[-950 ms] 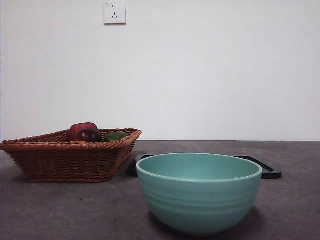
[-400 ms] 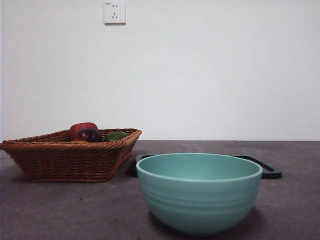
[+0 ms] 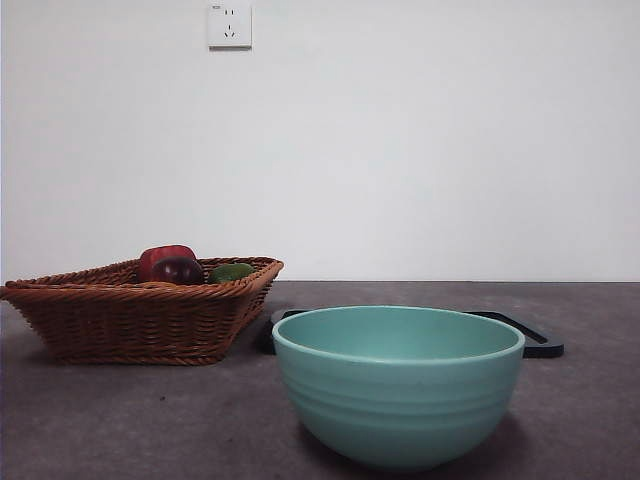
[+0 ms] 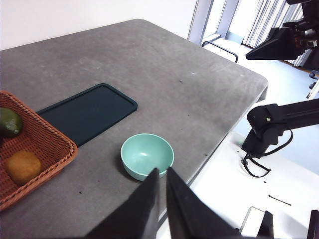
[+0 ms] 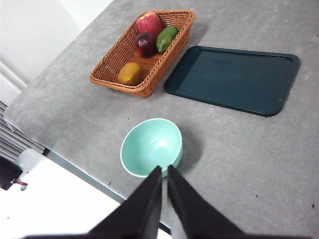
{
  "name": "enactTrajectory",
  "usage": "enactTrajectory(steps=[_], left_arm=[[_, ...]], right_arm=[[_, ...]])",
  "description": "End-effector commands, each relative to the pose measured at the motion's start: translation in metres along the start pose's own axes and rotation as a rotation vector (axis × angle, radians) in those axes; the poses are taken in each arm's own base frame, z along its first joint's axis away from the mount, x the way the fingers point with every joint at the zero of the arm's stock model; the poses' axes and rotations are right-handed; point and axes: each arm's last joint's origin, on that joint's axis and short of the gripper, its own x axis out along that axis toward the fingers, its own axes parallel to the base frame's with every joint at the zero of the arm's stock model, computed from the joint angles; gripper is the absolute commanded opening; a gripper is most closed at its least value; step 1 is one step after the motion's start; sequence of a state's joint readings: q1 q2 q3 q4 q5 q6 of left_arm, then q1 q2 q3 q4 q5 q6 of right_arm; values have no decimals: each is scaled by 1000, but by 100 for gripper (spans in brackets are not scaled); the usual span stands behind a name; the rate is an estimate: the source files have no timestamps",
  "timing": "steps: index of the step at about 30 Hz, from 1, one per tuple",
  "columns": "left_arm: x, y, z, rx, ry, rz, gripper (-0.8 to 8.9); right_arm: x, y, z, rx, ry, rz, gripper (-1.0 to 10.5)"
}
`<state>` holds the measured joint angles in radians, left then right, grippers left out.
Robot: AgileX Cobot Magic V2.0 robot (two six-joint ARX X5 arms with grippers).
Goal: Pick up the wifruite, put it on the bowl, pick up the plate, put it on desk
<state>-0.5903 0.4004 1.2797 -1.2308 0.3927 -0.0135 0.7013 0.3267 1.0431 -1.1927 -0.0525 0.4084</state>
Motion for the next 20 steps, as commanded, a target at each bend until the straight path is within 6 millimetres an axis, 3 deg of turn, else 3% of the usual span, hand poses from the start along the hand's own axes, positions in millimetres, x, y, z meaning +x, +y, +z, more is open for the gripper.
enactTrajectory(steps=[1, 12, 16, 20], left_arm=[[-3, -1, 3, 12, -20, -11, 19], [3, 0, 1, -14, -18, 52, 19], [20, 7, -4, -35, -1, 175, 19], [52, 30, -17, -30, -89, 289, 19]], right_arm=[[-3, 1, 3, -14, -18, 16, 10], [-3, 1, 3, -14, -18, 16, 10], [-3, 1, 3, -14, -18, 16, 10], [-3, 1, 3, -14, -18, 16, 10]])
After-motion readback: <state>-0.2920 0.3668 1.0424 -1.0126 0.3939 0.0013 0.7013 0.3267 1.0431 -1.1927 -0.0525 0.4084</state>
